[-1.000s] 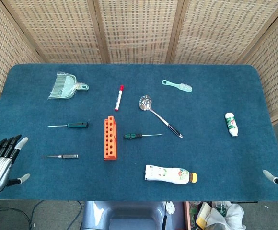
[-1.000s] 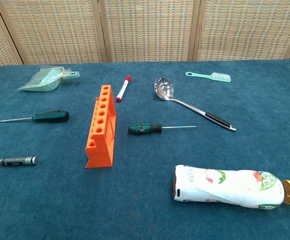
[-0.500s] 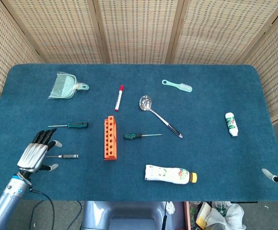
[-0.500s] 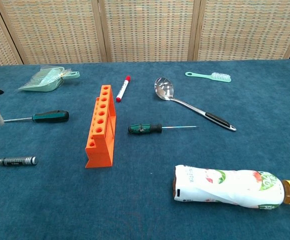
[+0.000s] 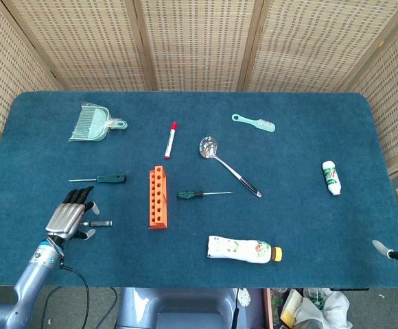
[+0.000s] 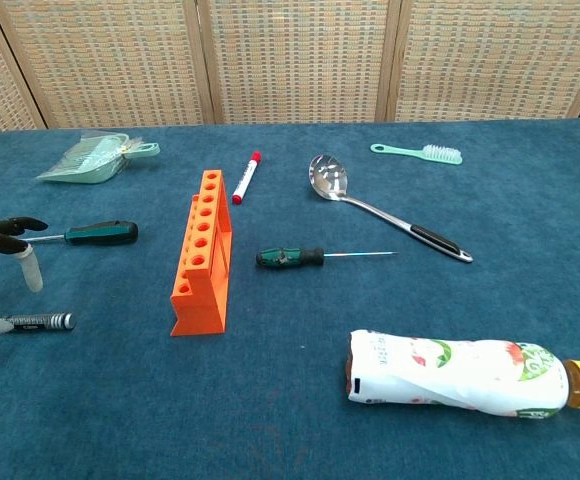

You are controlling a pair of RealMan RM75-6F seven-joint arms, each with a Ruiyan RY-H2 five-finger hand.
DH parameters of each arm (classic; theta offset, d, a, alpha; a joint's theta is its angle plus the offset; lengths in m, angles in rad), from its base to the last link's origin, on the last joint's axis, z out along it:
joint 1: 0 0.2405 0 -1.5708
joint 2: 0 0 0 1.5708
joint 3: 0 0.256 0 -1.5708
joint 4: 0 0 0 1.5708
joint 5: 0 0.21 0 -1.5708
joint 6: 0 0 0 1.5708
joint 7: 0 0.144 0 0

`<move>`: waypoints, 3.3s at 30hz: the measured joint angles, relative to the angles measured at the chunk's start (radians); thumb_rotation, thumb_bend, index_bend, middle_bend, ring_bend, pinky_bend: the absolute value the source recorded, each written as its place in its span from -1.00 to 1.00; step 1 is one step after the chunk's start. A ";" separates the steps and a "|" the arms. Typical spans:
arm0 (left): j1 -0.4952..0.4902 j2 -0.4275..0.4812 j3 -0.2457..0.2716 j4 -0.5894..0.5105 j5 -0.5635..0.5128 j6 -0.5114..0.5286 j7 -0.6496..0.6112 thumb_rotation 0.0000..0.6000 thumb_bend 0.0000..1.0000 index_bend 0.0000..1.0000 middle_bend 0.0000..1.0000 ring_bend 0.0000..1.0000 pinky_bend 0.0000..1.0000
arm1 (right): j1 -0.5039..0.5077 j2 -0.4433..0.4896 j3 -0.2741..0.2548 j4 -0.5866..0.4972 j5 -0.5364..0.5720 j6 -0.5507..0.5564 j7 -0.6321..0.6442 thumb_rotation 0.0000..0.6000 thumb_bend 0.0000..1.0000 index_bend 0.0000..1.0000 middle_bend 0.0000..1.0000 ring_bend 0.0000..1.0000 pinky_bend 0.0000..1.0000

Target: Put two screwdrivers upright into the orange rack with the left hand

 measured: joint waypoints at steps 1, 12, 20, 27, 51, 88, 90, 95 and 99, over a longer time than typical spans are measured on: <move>-0.003 -0.004 0.001 0.002 -0.006 -0.001 0.004 1.00 -0.45 -0.12 -1.00 -1.00 -1.00 | 0.000 -0.001 0.001 0.000 0.001 0.001 -0.001 1.00 -1.00 -1.00 -1.00 -1.00 -1.00; -0.038 -0.042 0.009 0.010 -0.067 -0.021 0.063 1.00 -0.36 -0.07 -1.00 -1.00 -1.00 | 0.002 -0.001 0.000 -0.001 0.006 -0.006 -0.003 1.00 -1.00 -1.00 -1.00 -1.00 -1.00; -0.058 -0.064 0.013 0.019 -0.112 -0.023 0.108 1.00 -0.29 -0.06 -1.00 -1.00 -1.00 | 0.006 -0.002 0.001 0.002 0.012 -0.015 -0.001 1.00 -1.00 -1.00 -1.00 -1.00 -1.00; -0.070 -0.086 0.020 0.033 -0.131 -0.017 0.125 1.00 -0.28 -0.05 -1.00 -1.00 -1.00 | 0.008 -0.001 0.002 0.003 0.014 -0.019 0.006 1.00 -1.00 -1.00 -1.00 -1.00 -1.00; -0.056 0.015 0.005 -0.100 -0.038 0.032 -0.055 1.00 -0.21 0.17 -1.00 -1.00 -1.00 | 0.012 0.000 -0.001 0.005 0.010 -0.024 0.015 1.00 -1.00 -1.00 -1.00 -1.00 -1.00; -0.222 0.186 -0.086 -0.353 0.309 0.048 -1.149 1.00 -0.21 0.17 -1.00 -1.00 -1.00 | 0.016 0.000 0.001 0.009 0.015 -0.028 0.030 1.00 -1.00 -1.00 -1.00 -1.00 -1.00; -0.233 0.172 -0.087 -0.344 0.288 0.035 -1.138 1.00 -0.21 0.17 -1.00 -1.00 -1.00 | 0.016 0.000 0.001 0.009 0.016 -0.029 0.031 1.00 -1.00 -1.00 -1.00 -1.00 -1.00; -0.244 0.152 -0.091 -0.326 0.258 0.023 -1.102 1.00 -0.21 0.17 -1.00 -1.00 -1.00 | 0.017 0.002 0.003 0.011 0.021 -0.034 0.038 1.00 -1.00 -1.00 -1.00 -1.00 -1.00; -0.253 0.138 -0.093 -0.314 0.226 0.001 -1.090 1.00 -0.21 0.17 -1.00 -1.00 -1.00 | 0.019 0.003 0.003 0.011 0.023 -0.038 0.041 1.00 -1.00 -1.00 -1.00 -1.00 -1.00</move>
